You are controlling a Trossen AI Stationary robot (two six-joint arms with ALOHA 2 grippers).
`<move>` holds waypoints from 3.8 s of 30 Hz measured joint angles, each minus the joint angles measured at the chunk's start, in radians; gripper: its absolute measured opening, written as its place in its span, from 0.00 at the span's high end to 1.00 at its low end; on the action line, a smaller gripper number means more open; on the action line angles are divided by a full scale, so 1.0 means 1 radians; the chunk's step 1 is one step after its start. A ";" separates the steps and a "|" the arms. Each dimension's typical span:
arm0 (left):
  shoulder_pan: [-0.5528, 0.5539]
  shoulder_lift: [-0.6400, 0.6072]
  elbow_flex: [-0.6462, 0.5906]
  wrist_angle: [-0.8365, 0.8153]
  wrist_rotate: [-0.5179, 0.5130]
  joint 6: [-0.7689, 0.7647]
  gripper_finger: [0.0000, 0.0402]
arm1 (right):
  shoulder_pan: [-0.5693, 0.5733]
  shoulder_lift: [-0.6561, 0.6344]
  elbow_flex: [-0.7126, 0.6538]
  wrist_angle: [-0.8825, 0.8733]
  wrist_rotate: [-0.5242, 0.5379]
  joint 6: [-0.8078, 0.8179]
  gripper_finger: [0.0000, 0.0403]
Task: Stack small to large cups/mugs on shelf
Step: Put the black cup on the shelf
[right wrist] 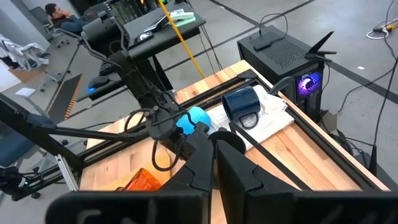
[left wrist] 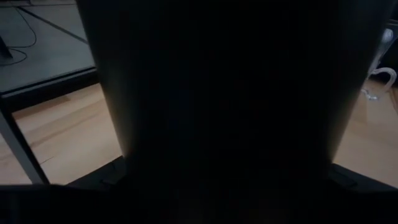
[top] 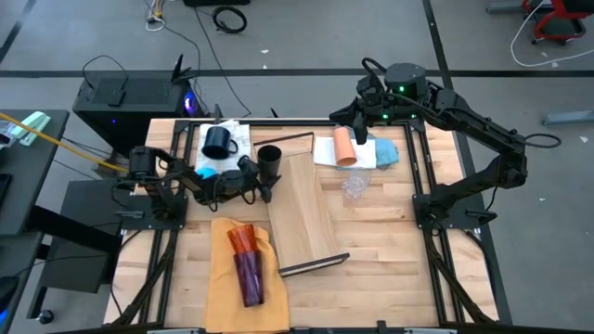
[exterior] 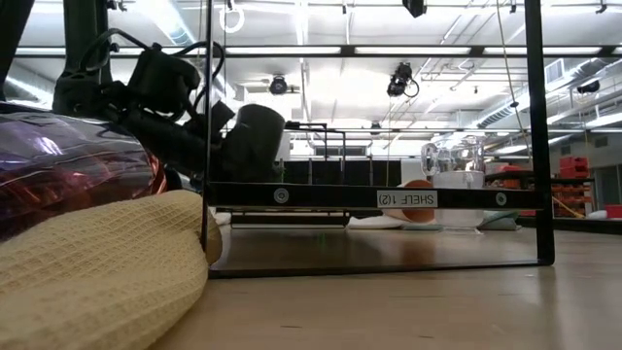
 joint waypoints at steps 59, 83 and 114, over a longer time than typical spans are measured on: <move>-0.011 0.096 0.126 -0.065 -0.072 -0.042 0.11 | 0.015 0.000 0.000 0.000 0.000 -0.006 0.94; -0.013 0.094 0.126 -0.143 -0.096 -0.066 0.20 | 0.015 0.000 0.000 -0.001 0.001 -0.008 0.94; -0.034 -0.048 -0.014 -0.180 -0.156 -0.122 0.21 | 0.014 0.000 0.000 -0.002 0.001 -0.020 0.94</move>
